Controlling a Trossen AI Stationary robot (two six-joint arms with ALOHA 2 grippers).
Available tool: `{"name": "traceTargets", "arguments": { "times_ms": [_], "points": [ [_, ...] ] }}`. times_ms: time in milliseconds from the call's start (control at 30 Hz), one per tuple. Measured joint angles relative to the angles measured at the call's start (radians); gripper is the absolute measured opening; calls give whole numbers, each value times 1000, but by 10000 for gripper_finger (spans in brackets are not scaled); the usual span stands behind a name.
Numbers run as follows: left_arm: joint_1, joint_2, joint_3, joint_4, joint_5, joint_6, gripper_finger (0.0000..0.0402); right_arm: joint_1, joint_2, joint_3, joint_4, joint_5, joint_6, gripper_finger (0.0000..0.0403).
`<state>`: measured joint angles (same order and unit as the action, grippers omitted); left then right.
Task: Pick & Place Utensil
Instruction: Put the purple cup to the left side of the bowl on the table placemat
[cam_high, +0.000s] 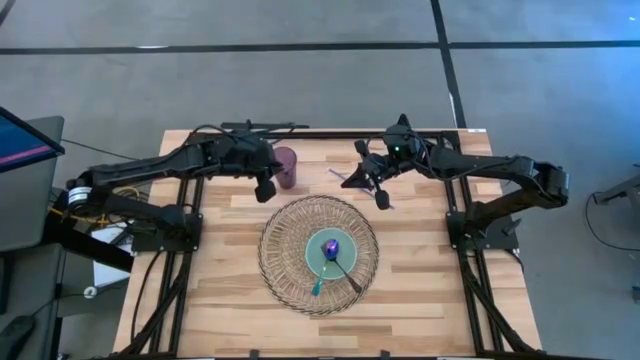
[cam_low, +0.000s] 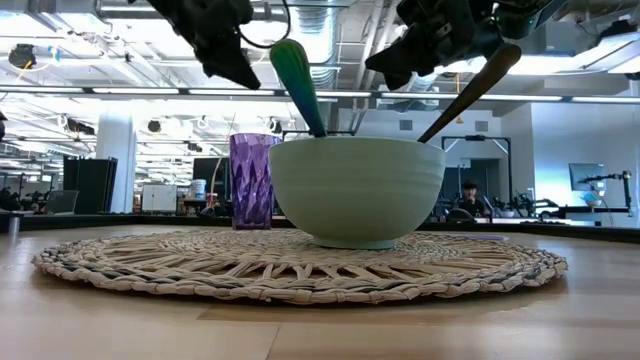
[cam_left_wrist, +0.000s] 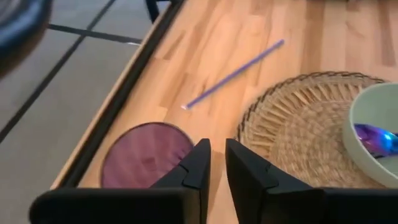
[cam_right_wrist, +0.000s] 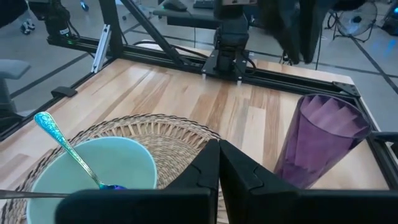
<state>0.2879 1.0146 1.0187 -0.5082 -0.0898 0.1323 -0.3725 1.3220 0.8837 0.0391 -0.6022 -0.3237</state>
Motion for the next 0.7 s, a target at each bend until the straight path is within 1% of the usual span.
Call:
{"name": "traceTargets", "arguments": {
  "times_ms": [133,333,433,533,633,700],
  "points": [
    [4,42,0,0,14,69,79,-1,0,0,0,0,0,1],
    [18,139,0,0,6,73,135,-1,0,0,-1,0,0,1],
    [16,186,0,0,-49,73,153,-1,0,0,-1,0,0,1],
    [18,218,0,0,-98,73,161,-1,0,0,-4,0,0,1],
    [16,245,0,0,-96,73,158,-1,0,0,-8,0,0,1],
    [12,255,0,0,-95,74,146,-2,0,0,-8,0,-1,1]
  ]
}}
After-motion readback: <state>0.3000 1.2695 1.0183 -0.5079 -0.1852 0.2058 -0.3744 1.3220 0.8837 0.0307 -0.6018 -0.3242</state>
